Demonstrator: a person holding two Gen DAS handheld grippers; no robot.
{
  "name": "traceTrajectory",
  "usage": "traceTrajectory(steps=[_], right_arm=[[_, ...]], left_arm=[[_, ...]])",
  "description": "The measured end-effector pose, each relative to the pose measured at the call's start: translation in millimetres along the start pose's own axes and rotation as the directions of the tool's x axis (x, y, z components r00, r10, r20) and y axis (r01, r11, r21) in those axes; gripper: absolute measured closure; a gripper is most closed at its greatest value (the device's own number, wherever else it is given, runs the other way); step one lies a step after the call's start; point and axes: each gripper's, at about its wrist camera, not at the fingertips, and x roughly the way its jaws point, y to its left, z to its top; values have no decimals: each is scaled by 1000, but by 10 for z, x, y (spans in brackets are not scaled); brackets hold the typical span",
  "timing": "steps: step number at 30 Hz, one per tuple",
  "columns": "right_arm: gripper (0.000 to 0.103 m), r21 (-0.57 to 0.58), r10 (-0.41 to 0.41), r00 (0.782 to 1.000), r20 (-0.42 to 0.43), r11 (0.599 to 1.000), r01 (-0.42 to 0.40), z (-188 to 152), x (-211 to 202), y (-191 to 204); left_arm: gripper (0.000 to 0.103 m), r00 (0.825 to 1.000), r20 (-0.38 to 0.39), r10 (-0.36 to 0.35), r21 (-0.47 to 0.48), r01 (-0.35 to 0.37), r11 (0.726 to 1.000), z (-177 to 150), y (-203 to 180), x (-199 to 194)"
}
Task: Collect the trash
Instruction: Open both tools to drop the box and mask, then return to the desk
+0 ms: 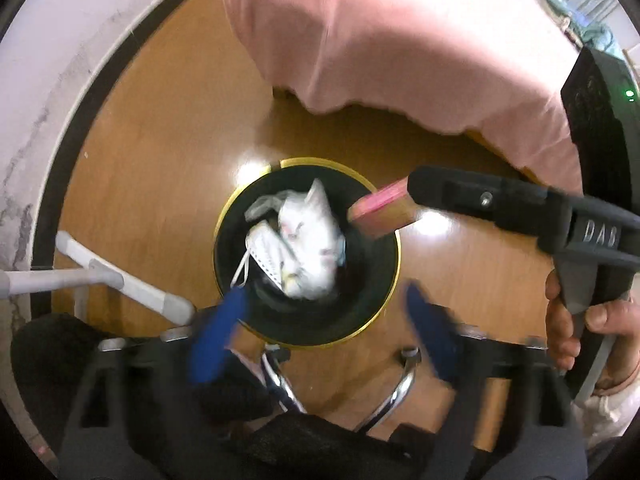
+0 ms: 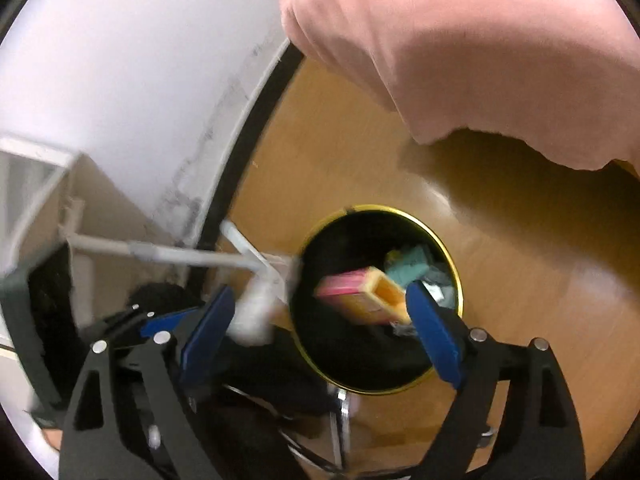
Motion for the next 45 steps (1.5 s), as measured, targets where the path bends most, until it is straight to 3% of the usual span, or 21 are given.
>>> traceTrajectory(steps=[3,7,10,11,13,14,15,16,17,21,23,25,27,28,29,31,33,36,41,43,45], right_arm=[[16,-14,6,1000,25,1000,-6,73,-161,122],[14,-118,-84,989,121,988,99,99,-561,488],[7,-239,-154,941,302,943,231,67,-1002,947],[7,-272,-171,912,372,920,283,38,-1140,1125],[7,-326,-193,857,479,867,377,-13,-1312,1467],[7,-350,-200,825,528,834,427,-45,-1387,1663],[7,-370,-200,804,560,808,458,-60,-1433,1819],[7,-400,-189,786,588,777,486,-92,-1471,2029],[7,-428,-174,783,597,757,494,-116,-1484,2173],[7,-584,-76,820,567,664,466,-276,-1382,2965],[7,-669,-21,859,512,617,414,-380,-1239,3312],[7,-781,52,927,372,557,283,-534,-1015,3701],[7,-847,97,965,244,507,163,-665,-792,4006],[7,-869,99,973,207,476,137,-739,-676,4156],[7,-897,98,980,176,426,118,-853,-519,4365],[7,-926,108,986,129,368,81,-1000,-302,4607],[7,-946,109,993,47,325,9,-1120,-58,4921],[7,-962,81,996,-32,268,-53,-1299,281,5329],[12,-969,5,992,-129,213,-127,-1505,925,5776],[22,-976,-27,992,-122,186,-115,-1530,1137,5916],[26,-977,-65,990,-127,180,-114,-1522,1322,6025]], left_arm=[[14,997,70,-12,59,8,998,-4,-144,-244],[14,973,224,-49,156,13,988,-103,-338,-920],[10,907,416,-61,184,-18,983,-354,-303,-1733],[9,867,497,-31,165,-59,984,-514,-213,-2106],[7,812,583,21,126,-116,985,-728,-67,-2527],[7,761,644,82,73,-168,983,-943,94,-2847],[7,735,666,124,38,-199,979,-1069,199,-3002],[7,695,689,206,-32,-255,967,-1271,375,-3221],[7,667,692,276,-97,-294,951,-1438,540,-3370],[7,614,616,493,-347,-350,870,-2172,1200,-3746],[7,617,555,558,-452,-339,825,-2606,1539,-3866],[7,610,485,626,-549,-345,761,-3036,1834,-3945],[7,597,393,699,-649,-358,671,-3496,2131,-3977],[7,590,333,736,-702,-367,611,-3733,2266,-3974],[7,592,301,748,-725,-367,582,-3855,2346,-3969],[7,623,277,731,-760,-324,564,-4141,2559,-3966],[7,637,269,723,-779,-297,552,-4303,2732,-3957],[7,651,229,724,-814,-280,509,-4412,2990,-3900],[7,691,220,688,-860,-195,472,-4635,3372,-3833],[7,700,213,681,-866,-187,464,-4695,3572,-3810],[7,711,192,676,-871,-194,451,-4695,3713,-3796]])
